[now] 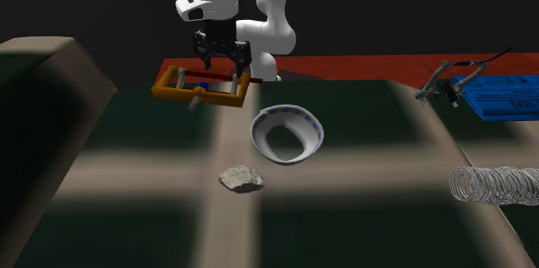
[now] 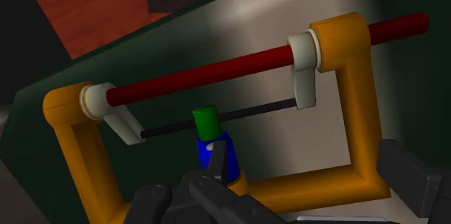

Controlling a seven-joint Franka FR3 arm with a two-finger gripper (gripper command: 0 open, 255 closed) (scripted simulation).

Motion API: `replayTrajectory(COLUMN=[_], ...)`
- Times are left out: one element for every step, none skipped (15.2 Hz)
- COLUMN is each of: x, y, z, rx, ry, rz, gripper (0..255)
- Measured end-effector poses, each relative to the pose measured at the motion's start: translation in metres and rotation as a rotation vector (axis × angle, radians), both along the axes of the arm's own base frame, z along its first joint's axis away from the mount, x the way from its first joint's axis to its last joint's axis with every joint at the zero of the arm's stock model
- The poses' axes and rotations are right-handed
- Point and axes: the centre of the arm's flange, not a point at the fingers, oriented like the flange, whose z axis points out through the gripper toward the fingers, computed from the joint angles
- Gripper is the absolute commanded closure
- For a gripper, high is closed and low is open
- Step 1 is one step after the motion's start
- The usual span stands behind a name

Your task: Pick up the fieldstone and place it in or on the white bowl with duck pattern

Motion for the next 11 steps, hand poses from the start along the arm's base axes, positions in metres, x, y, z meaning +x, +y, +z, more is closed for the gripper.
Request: replayTrajectory(x=[0.000,0.004,0.011,0.018,0.027,0.037,0.048,0.057,0.066,0.077,0.088], y=[0.000,0.001,0.006,0.012,0.019,0.023,0.027,0.032,0.035,0.040,0.045], z=[0.000,-0.001,-0.003,-0.005,-0.007,-0.009,-0.012,-0.016,-0.017,-0.019,-0.022], rx=[0.000,0.005,0.013,0.023,0.033,0.044,0.055,0.066,0.077,0.088,0.099], ry=[0.000,-0.004,-0.011,-0.019,-0.027,-0.036,-0.045,-0.054,-0.064,-0.074,-0.083], rz=[0.000,-0.007,-0.016,-0.028,-0.041,-0.055,-0.069,-0.083,-0.097,-0.112,-0.126], gripper=[0,0,0,0,0,0,0,0,0,0,0])
